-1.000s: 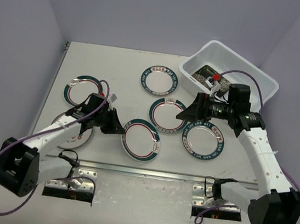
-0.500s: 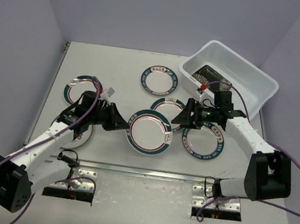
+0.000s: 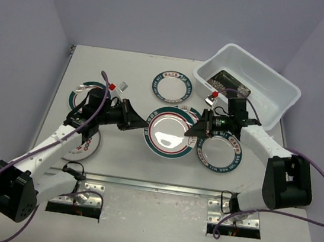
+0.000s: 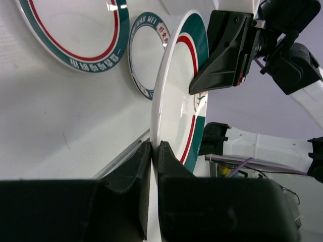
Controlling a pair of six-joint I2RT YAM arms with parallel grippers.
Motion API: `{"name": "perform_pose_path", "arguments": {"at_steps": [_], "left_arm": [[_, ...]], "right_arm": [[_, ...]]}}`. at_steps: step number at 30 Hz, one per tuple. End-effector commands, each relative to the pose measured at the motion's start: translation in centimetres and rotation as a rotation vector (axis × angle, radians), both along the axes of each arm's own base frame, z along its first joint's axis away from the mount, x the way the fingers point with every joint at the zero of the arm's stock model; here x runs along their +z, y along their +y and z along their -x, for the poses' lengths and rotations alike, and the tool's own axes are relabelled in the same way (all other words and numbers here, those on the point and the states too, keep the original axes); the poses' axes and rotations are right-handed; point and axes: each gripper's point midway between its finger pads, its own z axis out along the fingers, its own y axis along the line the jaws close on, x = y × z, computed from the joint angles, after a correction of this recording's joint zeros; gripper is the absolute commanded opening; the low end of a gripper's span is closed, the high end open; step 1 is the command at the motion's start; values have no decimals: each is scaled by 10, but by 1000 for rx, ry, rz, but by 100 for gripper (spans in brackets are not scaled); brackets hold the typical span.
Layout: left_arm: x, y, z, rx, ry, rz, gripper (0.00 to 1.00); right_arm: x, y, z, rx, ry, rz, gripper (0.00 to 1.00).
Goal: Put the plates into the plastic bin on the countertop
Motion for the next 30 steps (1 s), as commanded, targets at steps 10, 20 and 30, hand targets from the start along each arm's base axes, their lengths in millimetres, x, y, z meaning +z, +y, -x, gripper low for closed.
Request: {"name": "perform_pose_path", "arguments": {"at_steps": [10,20,30], "left_arm": [[-10,85,-48,432,38,-447,100],[-36,71,-20,330,72,-374,100],[-36,63,-18,264,71,-368,100]], "right_arm": [[101,-173,-177,-1123,32,358,0],[103,-246,-253,-1706,230,441,0],[39,-226,-282,-1650,156,751,0]]}}
